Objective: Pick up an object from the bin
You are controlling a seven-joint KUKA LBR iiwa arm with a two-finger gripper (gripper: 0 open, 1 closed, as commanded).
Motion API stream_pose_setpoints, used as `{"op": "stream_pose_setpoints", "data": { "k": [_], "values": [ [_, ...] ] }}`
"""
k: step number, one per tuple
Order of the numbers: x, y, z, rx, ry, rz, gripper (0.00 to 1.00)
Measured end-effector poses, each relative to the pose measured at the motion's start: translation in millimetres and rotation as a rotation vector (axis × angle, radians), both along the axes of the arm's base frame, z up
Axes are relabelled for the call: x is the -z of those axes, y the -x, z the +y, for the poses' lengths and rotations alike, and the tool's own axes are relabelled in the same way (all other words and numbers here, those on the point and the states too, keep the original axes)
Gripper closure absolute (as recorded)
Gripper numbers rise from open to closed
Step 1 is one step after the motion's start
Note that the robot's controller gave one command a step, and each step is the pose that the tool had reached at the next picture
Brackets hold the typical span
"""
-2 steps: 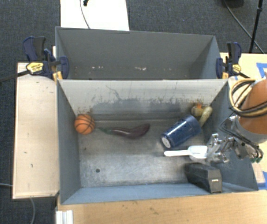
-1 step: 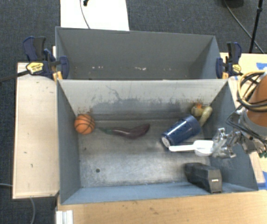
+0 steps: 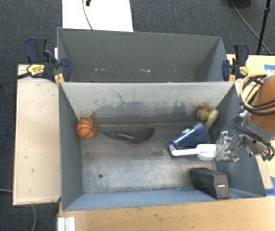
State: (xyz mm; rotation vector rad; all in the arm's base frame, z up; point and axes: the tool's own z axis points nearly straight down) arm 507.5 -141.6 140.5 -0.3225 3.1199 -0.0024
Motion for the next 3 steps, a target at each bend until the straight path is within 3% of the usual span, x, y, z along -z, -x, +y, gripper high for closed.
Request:
{"op": "stream_pose_setpoints", "data": {
  "k": [1,2,3],
  "values": [
    [-33,13.2,1,-0.01,-0.004,0.012,1.0],
    [15,-19.8,6,0.004,-0.001,0.003,1.0],
    [14,-20.0,6,0.003,-0.001,0.002,1.0]
  ]
}}
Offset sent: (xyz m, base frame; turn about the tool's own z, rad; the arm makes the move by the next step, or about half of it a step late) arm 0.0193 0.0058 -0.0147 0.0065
